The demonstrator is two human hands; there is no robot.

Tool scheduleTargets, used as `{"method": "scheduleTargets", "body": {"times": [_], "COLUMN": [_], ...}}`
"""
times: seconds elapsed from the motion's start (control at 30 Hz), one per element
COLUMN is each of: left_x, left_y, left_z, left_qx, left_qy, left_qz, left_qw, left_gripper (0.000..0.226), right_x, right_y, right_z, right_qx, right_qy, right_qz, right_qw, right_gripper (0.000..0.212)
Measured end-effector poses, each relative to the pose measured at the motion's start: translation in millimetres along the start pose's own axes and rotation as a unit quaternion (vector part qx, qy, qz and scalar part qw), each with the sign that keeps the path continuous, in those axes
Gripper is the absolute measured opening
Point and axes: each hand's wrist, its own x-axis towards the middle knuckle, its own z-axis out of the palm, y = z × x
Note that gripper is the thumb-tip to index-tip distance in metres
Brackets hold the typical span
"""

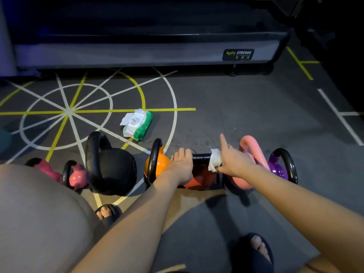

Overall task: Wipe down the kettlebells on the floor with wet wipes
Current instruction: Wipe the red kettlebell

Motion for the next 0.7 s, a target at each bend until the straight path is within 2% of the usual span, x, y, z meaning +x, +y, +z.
{"method": "scheduleTargets", "body": {"times": [0.07, 0.13, 0.2, 0.3, 0.4, 0.43, 0.5, 0.63, 0.7], "left_x": [0, 1, 2, 2, 3, 3, 3, 4, 4], "left_y": [0, -1, -1, -3, -4, -5, -5, -9, -16], "left_z": [0, 0, 0, 1, 2, 3, 2, 5, 6], "left_qx": [-0.001, 0.001, -0.002, -0.005, -0.003, -0.001, 0.001, -0.024, -0.068], "left_qy": [0.0, 0.0, 0.002, 0.002, 0.005, 0.003, -0.001, 0.012, 0.015], "left_qz": [0.002, 0.004, 0.007, 0.011, 0.014, 0.015, 0.016, 0.028, 0.03], "left_qw": [1.0, 1.0, 1.0, 1.0, 1.0, 1.0, 1.0, 0.999, 0.997], "left_gripper": [0.06, 0.061, 0.061, 0.061, 0.058, 0.056, 0.057, 0.063, 0.066], "right_x": [2, 2, 1, -1, 3, 8, 15, 18, 16], "right_y": [-8, -15, -20, -24, -27, -27, -32, -36, -30], "right_z": [1, -4, -9, -27, -50, -53, -47, -8, -1], "right_qx": [-0.029, -0.031, -0.049, -0.126, -0.064, -0.019, 0.049, 0.025, 0.033], "right_qy": [-0.002, -0.041, -0.114, -0.235, -0.228, -0.196, -0.126, -0.083, -0.044], "right_qz": [0.047, 0.08, 0.1, 0.114, 0.113, 0.109, 0.087, 0.051, 0.008], "right_qw": [0.998, 0.995, 0.987, 0.957, 0.965, 0.974, 0.987, 0.995, 0.998], "right_gripper": [0.117, 0.126, 0.141, 0.148, 0.153, 0.148, 0.118, 0.042, 0.021]}}
